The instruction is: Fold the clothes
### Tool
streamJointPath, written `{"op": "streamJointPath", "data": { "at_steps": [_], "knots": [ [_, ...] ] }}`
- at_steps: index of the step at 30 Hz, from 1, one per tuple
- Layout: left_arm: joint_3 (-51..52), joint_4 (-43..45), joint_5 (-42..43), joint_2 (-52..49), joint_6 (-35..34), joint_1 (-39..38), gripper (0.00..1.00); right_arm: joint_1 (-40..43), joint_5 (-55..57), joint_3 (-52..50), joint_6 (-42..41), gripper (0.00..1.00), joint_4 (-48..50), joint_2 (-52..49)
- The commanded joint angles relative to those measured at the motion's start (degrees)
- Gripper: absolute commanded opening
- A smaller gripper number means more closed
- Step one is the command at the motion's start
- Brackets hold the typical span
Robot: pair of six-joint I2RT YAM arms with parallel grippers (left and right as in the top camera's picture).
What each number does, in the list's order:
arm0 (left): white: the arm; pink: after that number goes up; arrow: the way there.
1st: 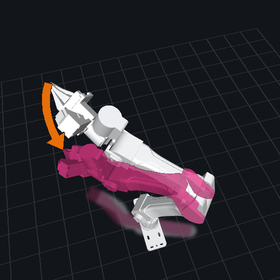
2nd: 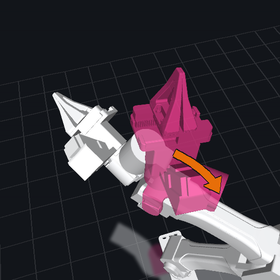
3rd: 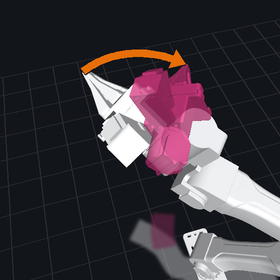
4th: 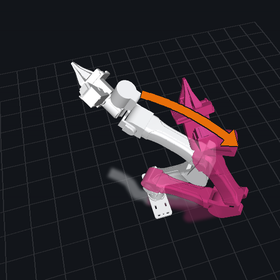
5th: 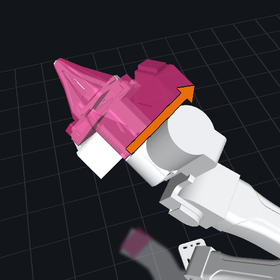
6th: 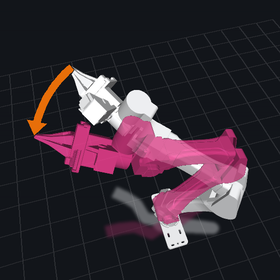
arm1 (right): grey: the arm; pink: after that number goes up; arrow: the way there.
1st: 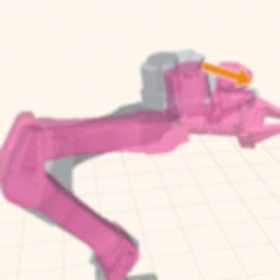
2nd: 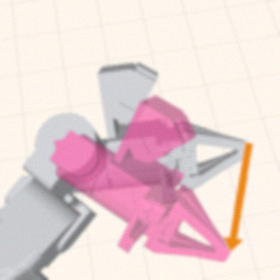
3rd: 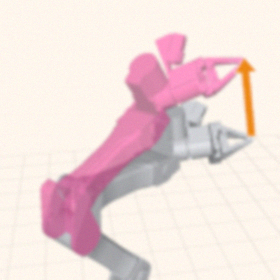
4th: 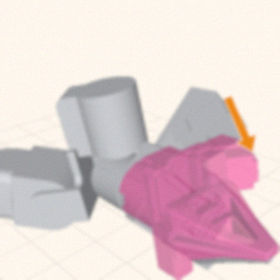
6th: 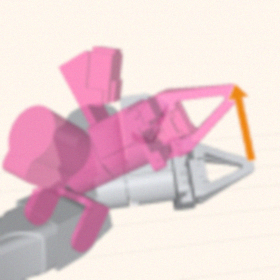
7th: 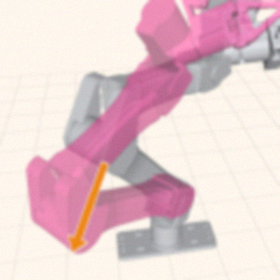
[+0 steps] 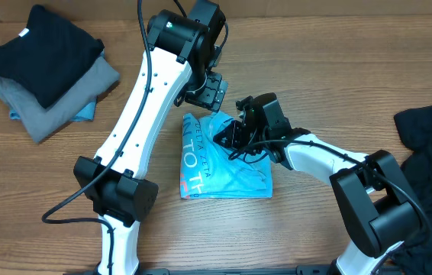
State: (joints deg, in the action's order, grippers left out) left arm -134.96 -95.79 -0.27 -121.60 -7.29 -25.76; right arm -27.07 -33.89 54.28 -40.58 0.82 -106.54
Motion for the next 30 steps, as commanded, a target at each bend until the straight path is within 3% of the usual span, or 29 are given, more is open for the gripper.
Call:
{"op": "streamJointPath", "data": {
  "at_steps": [1, 11, 18, 27, 28, 30],
  "knots": [
    [-0.9, 0.0, -0.37, 0.96, 1.05, 0.35, 0.84, 0.74, -1.03, 0.9, 2.82, 0.04, 0.39, -0.17],
    [-0.85, -0.52, -0.31, 0.96, 1.55, 0.35, 0.86, 4.04, -1.46, 0.92, 9.2, 0.04, -11.47, 8.48],
    [2.67, -0.5, -0.31, 0.96, 1.55, 0.35, 0.87, 4.39, 6.8, 0.92, 9.57, 0.04, -23.96, 16.13],
    [13.66, 5.53, 1.99, 0.96, 1.53, 0.35, 0.87, 4.83, 18.08, 0.92, 9.09, 0.04, -36.37, 16.55],
    [15.08, 6.56, 3.13, 0.96, 1.53, 0.35, 0.87, 5.18, 18.43, 0.92, 9.18, 0.06, -36.65, 16.55],
    [17.49, 8.41, 5.09, 0.96, 1.53, 0.35, 0.87, 5.81, 18.38, 0.92, 10.73, 0.31, -36.76, 16.55]
  ]
}}
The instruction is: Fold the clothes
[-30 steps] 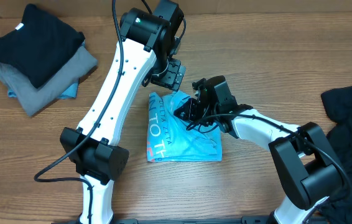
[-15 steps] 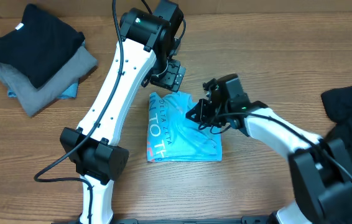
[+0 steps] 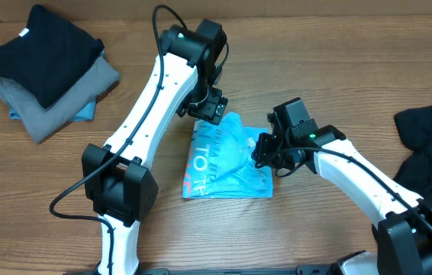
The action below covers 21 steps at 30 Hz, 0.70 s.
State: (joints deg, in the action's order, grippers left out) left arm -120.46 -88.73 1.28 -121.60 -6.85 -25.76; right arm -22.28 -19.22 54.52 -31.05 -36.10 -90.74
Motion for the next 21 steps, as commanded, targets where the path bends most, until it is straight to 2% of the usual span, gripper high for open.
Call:
{"op": "streamJointPath", "data": {
  "at_steps": [1, 4, 10, 16, 21],
  "knots": [
    [4.28, 2.4, 4.33, 0.96, 1.11, 0.35, 0.89, 1.51, 3.74, 0.68, 2.82, 0.51, 0.35, 0.74],
    [5.6, 4.04, 4.33, 0.96, 1.09, 0.35, 0.91, 2.71, 3.45, 0.68, 3.08, 0.54, 2.4, 0.74],
    [5.62, 5.86, 4.11, 0.96, 1.11, 0.85, 0.9, 4.2, -4.26, 0.68, 4.15, 0.43, 14.62, -0.33],
    [5.55, 4.2, 4.55, 0.96, 1.11, 3.52, 0.87, 3.37, -9.14, 0.68, -3.87, 0.39, 27.17, -9.55],
    [5.55, 2.89, 4.63, 0.96, 1.38, 5.62, 0.85, 3.21, -15.23, 0.68, -9.92, 0.39, 38.8, -16.83]
  ]
}}
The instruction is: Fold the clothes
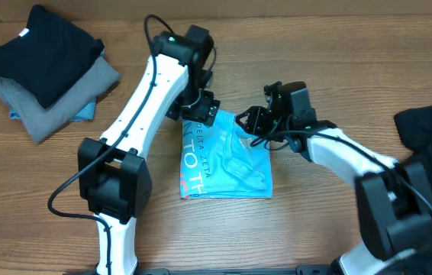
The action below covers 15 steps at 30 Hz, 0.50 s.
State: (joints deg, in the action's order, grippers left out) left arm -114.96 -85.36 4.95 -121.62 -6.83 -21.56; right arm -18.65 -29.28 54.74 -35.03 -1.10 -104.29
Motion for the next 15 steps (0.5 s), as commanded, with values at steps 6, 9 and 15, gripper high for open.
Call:
{"op": "streamJointPath", "data": {
  "at_steps": [6, 9, 15],
  "knots": [
    [0.04, -0.68, 1.09, 0.98, 1.75, 2.54, 0.84, -1.7, -7.54, 0.46, -8.72, 0.4, 10.03, -7.61],
    [0.04, -0.68, 1.07, 0.98, 1.77, 2.54, 0.84, -2.25, -9.03, 0.46, -8.28, 0.32, 12.9, -7.72],
    [0.04, -1.29, 0.92, 0.98, 2.62, 2.54, 0.82, -0.55, -15.61, 0.46, -7.96, 0.04, 14.88, -6.73]
  ]
}}
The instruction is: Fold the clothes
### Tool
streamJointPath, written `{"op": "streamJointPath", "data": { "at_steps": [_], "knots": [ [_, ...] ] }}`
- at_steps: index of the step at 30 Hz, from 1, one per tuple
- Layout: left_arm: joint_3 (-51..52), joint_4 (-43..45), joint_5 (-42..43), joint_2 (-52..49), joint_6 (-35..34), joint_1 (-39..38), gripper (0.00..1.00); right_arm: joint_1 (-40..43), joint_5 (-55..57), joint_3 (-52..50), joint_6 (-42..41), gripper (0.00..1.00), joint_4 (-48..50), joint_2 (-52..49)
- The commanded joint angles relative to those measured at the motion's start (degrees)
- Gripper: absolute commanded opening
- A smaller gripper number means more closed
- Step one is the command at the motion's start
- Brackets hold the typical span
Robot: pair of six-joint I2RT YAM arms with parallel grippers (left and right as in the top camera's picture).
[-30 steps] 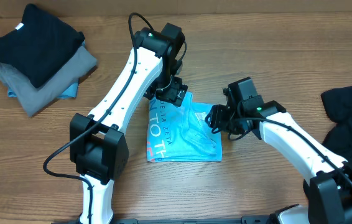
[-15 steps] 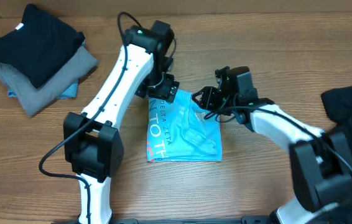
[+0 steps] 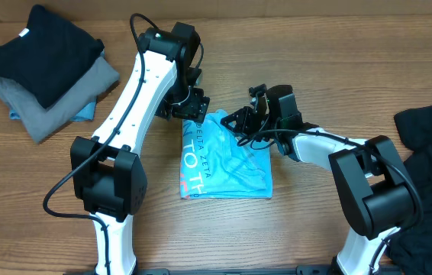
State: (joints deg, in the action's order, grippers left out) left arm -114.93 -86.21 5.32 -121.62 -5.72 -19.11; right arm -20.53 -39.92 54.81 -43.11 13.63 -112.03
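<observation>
A light-blue shirt with white lettering lies folded into a rough rectangle at the middle of the table. My left gripper is at its far left corner, fingers pointing down at the cloth's edge. My right gripper is low at the shirt's far edge, just right of the top corner, reaching in from the right. From above, neither gripper's fingers show whether they pinch cloth. The fabric under the right gripper is wrinkled.
A stack of folded clothes sits at the far left: black on top, grey under it, a blue one at the bottom. A heap of unfolded black clothes lies at the right edge. The table is brown wood.
Both grippers have shifted slightly left along the shirt's far edge. The right arm's forearm lies lower over the table. The shirt keeps its shape and place.
At first the left gripper hung above the shirt's far edge and the right gripper lay on its upper middle. Then the right gripper was at the shirt's right edge. After that both stood at the far edge, where they are now, a little further left.
</observation>
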Motion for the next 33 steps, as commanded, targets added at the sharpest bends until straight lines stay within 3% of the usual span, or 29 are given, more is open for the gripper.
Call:
{"op": "streamJointPath", "data": {
  "at_steps": [1, 9, 14, 25, 27, 30, 31, 32, 33],
  "knots": [
    [0.02, -0.52, 0.48, 0.98, 1.51, 0.09, 0.82, 2.08, -5.73, 0.39, 1.09, 0.04, -0.68, 1.86],
    [0.02, -0.2, 0.46, 0.98, 1.92, 0.09, 0.82, 4.55, -5.97, 0.42, 8.96, 0.04, -15.58, 13.75],
    [0.02, 0.35, 0.46, 0.98, 1.92, 0.09, 0.83, 4.68, 2.99, 0.39, 9.09, 0.04, -26.51, 21.35],
    [0.02, 2.03, 0.48, 0.98, 1.92, 0.09, 0.85, 10.91, 16.33, 0.39, 9.09, 0.06, -40.98, 22.62],
    [0.02, 2.23, 0.5, 0.98, 1.9, 0.09, 0.86, 11.52, 17.2, 0.37, 9.51, 0.16, -41.51, 22.6],
    [0.02, 2.38, 0.5, 0.98, 1.9, 0.09, 0.86, 11.56, 17.18, 0.35, 13.35, 0.57, -41.38, 22.6],
    [0.02, 2.36, 0.5, 0.98, 1.9, 0.09, 0.86, 11.56, 17.16, 0.35, 14.34, 0.64, -41.44, 22.6],
    [0.02, 2.34, 0.5, 0.98, 1.92, 0.09, 0.86, 11.56, 17.14, 0.35, 15.13, 0.64, -41.66, 22.6],
    [0.02, 2.29, 0.5, 0.98, 1.92, 0.09, 0.86, 11.56, 17.05, 0.35, 15.34, 0.57, -41.97, 22.6]
  ]
}}
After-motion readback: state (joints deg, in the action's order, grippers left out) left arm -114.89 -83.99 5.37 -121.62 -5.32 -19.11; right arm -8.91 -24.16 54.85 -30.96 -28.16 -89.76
